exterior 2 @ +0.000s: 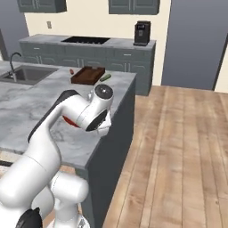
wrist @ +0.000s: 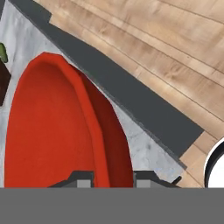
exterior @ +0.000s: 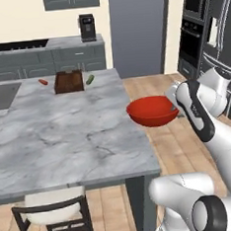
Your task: Place the two vegetables and bowl onto the tray for setting up a vegetable dip station.
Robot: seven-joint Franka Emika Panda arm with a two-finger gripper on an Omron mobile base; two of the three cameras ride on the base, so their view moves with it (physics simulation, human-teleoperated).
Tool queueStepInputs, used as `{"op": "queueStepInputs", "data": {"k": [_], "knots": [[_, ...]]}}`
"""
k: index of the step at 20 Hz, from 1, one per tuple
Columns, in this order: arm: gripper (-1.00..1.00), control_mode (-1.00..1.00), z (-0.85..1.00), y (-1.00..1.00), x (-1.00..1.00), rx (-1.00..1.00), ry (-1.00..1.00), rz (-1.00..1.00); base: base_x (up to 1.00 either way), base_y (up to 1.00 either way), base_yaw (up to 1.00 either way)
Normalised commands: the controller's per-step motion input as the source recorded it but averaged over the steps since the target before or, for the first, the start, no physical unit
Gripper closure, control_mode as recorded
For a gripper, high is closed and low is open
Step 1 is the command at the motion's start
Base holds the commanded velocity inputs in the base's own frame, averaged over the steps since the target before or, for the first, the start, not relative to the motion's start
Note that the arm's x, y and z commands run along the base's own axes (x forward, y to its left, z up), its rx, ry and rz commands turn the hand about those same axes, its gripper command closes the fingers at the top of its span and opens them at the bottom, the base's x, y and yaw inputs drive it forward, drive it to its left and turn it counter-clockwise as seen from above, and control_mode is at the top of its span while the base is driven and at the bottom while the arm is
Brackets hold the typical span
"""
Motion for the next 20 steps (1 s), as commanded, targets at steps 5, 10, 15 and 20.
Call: {"op": "queueStepInputs", "data": {"k": [5,10,15,20], "knots": [[1.0,1.0,0.0,0.0,0.0,0.0,0.0,0.0,0.07,-0.75,0.01],[1.0,1.0,0.0,0.0,0.0,0.0,0.0,0.0,0.16,-0.7,0.03],[1.0,1.0,0.0,0.0,0.0,0.0,0.0,0.0,0.35,-0.61,0.03],[1.0,1.0,0.0,0.0,0.0,0.0,0.0,0.0,0.43,-0.58,0.01]]}}
